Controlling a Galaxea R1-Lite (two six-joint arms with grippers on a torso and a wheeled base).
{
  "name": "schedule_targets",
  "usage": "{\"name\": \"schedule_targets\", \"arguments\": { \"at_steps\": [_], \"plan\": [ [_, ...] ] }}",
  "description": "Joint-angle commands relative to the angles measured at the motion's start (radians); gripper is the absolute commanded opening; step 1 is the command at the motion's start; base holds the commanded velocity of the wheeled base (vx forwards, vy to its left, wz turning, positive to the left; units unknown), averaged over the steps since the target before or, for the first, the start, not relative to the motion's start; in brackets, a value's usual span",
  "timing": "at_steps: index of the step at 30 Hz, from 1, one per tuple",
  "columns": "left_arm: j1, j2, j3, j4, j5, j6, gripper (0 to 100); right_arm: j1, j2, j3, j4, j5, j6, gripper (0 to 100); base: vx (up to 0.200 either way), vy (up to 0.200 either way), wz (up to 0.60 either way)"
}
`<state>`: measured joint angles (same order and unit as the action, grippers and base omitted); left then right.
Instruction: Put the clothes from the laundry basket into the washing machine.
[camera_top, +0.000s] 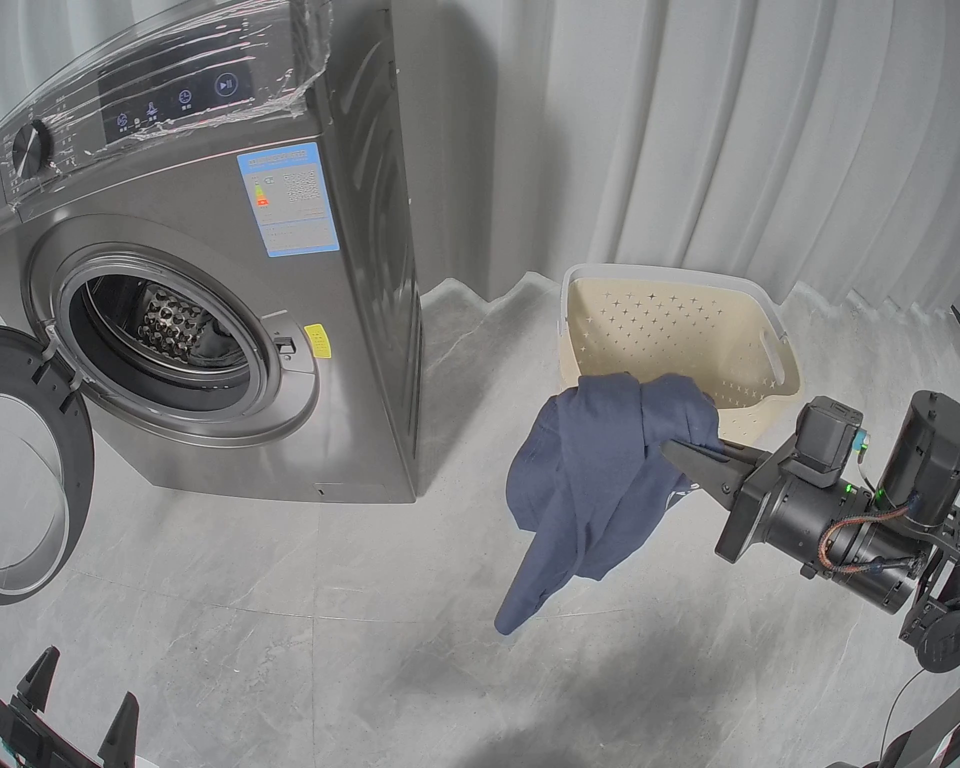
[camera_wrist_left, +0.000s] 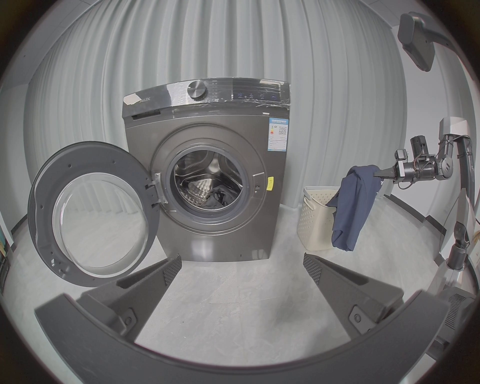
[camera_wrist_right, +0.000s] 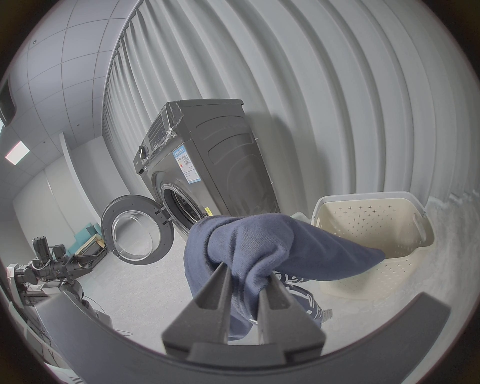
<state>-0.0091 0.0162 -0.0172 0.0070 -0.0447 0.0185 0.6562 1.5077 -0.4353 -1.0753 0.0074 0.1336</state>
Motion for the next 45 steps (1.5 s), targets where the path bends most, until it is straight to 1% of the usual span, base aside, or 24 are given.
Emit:
{"name": "schedule_targets", "arguments": {
  "at_steps": [1, 29, 38, 45],
  "plan": [
    [0.001, -0.010, 0.014, 0.001, 0.000, 0.000, 100, 0.000, 0.014, 0.009, -0.002, 0.000, 0.000, 0, 0.000, 0.200, 0.00],
    [0.000, -0.009, 0.014, 0.001, 0.002, -0.002, 100, -0.006, 0.023, 0.009, -0.018, -0.001, 0.000, 0, 0.000, 0.200, 0.00],
    [0.000, -0.009, 0.014, 0.001, 0.002, -0.002, 100, -0.007, 0.023, 0.009, -0.018, 0.000, 0.000, 0, 0.000, 0.000, 0.00],
    [0.000, -0.009, 0.014, 0.001, 0.002, -0.002, 100, -0.013, 0.020, 0.007, -0.018, 0.000, 0.000, 0, -0.200, 0.000, 0.00]
  ]
}}
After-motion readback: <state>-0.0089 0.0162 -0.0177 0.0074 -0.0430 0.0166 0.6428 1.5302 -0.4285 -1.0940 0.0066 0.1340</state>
